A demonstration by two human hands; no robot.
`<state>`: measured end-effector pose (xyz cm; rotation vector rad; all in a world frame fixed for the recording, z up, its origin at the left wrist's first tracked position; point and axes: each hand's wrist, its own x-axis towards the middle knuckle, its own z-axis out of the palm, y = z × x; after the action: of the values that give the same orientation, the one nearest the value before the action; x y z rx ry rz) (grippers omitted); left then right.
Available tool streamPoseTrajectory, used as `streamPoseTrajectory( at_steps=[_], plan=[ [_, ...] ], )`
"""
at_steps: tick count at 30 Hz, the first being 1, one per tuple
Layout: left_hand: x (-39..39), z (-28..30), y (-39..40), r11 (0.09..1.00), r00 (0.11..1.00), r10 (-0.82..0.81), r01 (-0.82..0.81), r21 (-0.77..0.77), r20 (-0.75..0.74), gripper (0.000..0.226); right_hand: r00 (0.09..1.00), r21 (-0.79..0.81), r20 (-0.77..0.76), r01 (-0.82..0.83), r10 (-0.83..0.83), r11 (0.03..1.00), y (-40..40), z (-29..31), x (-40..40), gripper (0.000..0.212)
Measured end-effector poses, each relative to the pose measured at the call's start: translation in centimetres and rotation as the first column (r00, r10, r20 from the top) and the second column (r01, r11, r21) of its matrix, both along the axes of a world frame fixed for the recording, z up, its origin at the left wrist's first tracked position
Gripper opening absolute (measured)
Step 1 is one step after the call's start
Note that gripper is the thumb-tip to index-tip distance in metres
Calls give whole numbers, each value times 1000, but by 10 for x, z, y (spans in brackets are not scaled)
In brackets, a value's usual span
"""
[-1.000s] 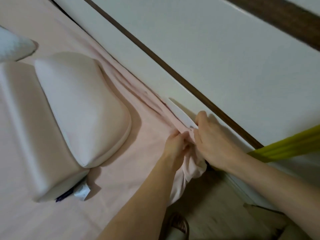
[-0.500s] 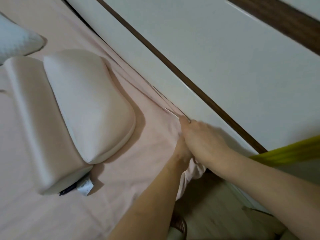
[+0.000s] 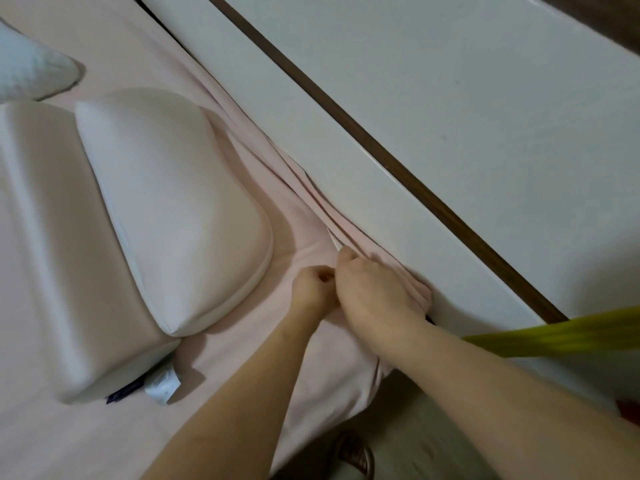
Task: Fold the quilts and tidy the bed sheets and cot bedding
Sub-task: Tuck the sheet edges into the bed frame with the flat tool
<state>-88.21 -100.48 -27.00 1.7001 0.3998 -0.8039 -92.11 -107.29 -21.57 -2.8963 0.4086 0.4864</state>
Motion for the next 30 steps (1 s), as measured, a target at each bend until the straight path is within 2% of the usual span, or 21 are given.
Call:
streamPoseTrajectory(
  at_steps=[3,4,5,6,7,8,9,10,11,13,15,17,18,19,22,23,25,30],
  plan=[
    [21,-5,6,923,938,344,-347,-165,-45,25,996,-45,64,-62,65,997,-24,0,-24,27],
    [28,-5,2,924,938,345,-344,-168,-26,27,994,-50,42,-97,99,994,-30,-1,-33,26],
    [32,-6,-4,960,963,264,-255,-120,63,28,992,-42,10,-124,124,991,-33,1,-42,27],
    [34,-5,-10,992,961,123,-128,6,248,27,989,-35,-9,-147,147,988,-34,5,-49,28],
    [33,-4,-17,985,886,-54,-28,169,461,24,989,-11,-25,-149,148,989,-39,1,-57,30],
    [32,-2,-22,929,703,-302,67,363,644,22,990,22,-24,-138,138,990,-44,-1,-61,30],
    [34,-2,-26,847,475,-517,162,507,712,22,991,43,-24,-134,135,990,-48,-2,-62,30],
    [38,-2,-30,737,282,-675,272,618,681,23,990,46,-39,-136,138,990,-51,-1,-61,29],
    [42,-2,-29,609,151,-786,356,708,600,24,988,61,-51,-142,146,988,-51,-5,-58,28],
    [47,0,-30,331,3,-928,463,822,372,28,994,129,-53,-90,97,988,-51,-10,-56,34],
    [52,1,-29,87,-171,-968,460,883,184,30,1000,231,14,-28,26,973,-47,-13,-61,42],
    [57,4,-30,-45,-314,-944,421,906,99,32,992,314,124,-40,1,949,-39,-11,-68,44],
    [59,8,-31,-50,-351,-930,418,907,111,33,988,335,156,-33,-20,942,-36,-9,-72,44],
    [61,11,-32,1,-349,-923,419,908,162,32,984,336,178,-34,-28,941,-33,-8,-74,42],
    [64,26,-35,251,-323,-858,416,874,400,29,984,316,161,16,-71,949,-27,1,-79,41],
    [64,32,-34,293,-329,-833,421,858,445,29,984,325,155,31,-85,945,-23,6,-83,43],
    [69,42,-32,320,-320,-815,445,837,482,27,978,325,198,-4,-64,946,-20,16,-87,45],
    [82,68,-39,269,-360,-817,452,851,450,24,944,297,290,66,-155,953,-18,29,-85,48]
  ],
)
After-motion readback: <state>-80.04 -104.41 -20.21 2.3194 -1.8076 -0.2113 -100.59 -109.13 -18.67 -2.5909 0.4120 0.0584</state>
